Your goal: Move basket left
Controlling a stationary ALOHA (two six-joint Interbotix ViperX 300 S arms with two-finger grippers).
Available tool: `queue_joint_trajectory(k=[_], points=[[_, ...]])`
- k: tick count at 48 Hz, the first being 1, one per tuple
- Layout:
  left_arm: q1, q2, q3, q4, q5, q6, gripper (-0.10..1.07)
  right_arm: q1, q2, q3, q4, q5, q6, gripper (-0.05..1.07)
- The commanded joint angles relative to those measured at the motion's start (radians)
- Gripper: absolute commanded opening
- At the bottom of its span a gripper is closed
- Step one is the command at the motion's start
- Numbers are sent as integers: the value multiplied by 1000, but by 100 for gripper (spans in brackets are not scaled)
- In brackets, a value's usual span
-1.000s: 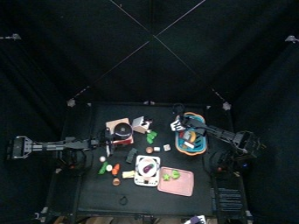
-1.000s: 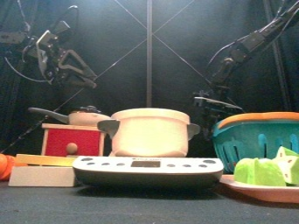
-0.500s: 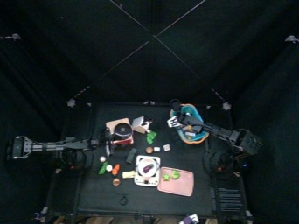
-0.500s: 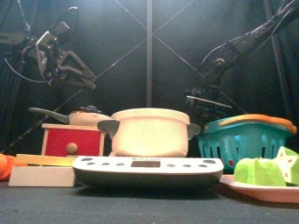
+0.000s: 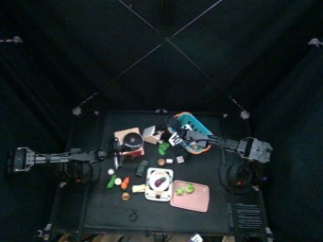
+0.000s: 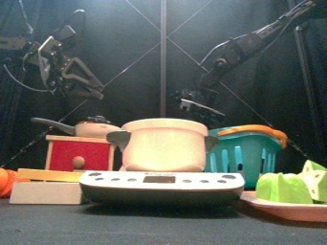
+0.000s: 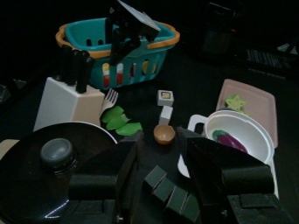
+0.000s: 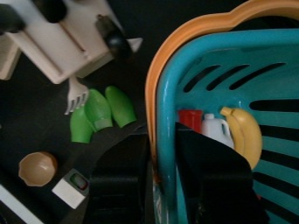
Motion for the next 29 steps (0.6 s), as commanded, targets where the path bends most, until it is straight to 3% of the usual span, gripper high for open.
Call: queue_joint_trajectory(k=[1,16,29], points=[[5,-11,-9,0,-3,2,77,-3,-23,-5,3,-32,-5,58],[28,-29,-6,2,-2,3,77,12,-15,12,-3,-69,-2,61],[44,-29,-8,3,-2,3,77,12,-15,14,-6,-71,2,84]])
